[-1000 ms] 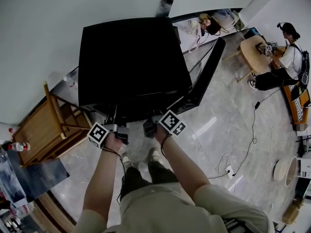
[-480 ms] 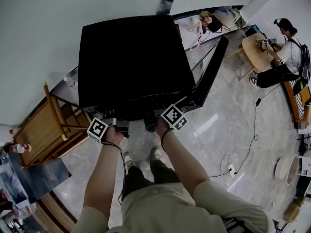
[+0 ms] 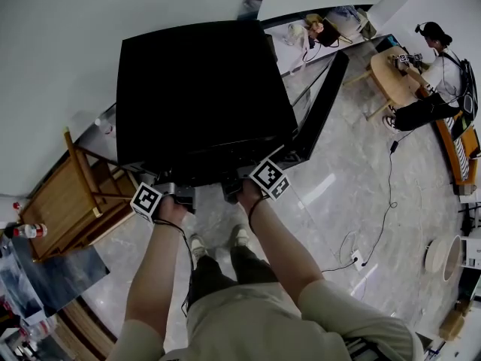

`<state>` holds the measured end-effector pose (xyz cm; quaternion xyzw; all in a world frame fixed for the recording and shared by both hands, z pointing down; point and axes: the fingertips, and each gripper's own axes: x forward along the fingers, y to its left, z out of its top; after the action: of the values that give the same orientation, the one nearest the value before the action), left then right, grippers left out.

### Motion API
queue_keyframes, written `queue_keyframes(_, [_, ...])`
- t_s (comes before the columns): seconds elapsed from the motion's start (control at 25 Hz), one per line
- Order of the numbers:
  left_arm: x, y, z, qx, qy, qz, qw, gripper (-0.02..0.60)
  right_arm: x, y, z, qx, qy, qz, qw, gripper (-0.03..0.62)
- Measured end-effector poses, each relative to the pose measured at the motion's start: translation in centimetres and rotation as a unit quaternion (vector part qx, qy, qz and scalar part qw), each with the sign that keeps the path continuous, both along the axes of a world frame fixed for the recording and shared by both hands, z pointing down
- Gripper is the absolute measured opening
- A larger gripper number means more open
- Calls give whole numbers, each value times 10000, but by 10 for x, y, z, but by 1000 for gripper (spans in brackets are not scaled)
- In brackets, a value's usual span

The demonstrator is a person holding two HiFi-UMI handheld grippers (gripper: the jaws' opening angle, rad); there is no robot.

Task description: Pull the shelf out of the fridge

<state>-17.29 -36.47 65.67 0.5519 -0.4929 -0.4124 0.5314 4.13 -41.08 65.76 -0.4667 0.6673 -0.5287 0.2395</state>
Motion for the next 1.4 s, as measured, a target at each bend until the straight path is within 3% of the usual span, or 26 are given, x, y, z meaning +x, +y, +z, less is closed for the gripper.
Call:
queue_keyframes(0.6, [12,56,-9,217,230,233,9992,14,11,61,-3,-71,-467,10,9989,23])
queue_keyframes(1.4, [25,147,-25,280,284,502,9979,15,23,156,-22,-53,-348,-78,9994,23])
